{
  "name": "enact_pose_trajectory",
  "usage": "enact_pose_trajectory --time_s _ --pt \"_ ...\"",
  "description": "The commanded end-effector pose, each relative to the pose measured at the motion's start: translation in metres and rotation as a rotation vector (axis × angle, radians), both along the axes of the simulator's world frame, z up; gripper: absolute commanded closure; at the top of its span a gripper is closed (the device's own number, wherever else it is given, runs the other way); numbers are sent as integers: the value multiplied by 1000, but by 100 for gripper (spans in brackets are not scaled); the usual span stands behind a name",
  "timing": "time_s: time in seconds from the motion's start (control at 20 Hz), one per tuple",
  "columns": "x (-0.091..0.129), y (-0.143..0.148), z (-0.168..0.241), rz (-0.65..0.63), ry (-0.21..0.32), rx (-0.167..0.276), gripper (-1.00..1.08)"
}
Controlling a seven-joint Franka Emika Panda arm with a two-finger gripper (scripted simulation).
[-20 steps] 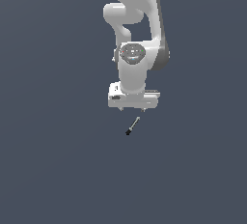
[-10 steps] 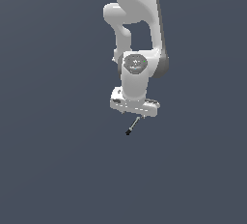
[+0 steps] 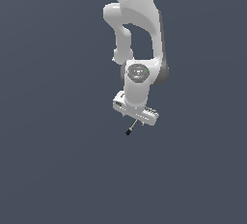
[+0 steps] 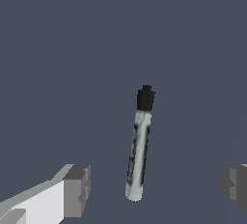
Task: Pick up the object and move it to a goal position.
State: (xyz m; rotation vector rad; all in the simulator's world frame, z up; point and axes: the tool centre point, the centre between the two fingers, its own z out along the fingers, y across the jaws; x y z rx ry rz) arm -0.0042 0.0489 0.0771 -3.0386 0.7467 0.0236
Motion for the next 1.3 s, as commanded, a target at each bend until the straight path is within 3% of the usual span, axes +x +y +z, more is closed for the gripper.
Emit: enact_pose_trajectory --time_s 0.0,0.75,1.25 --pt "1 0 -6 -43 -4 -6 -92" --pt "2 2 -20 -115 -10 -16 -92" --pt "1 1 -61 -119 -11 -16 -92"
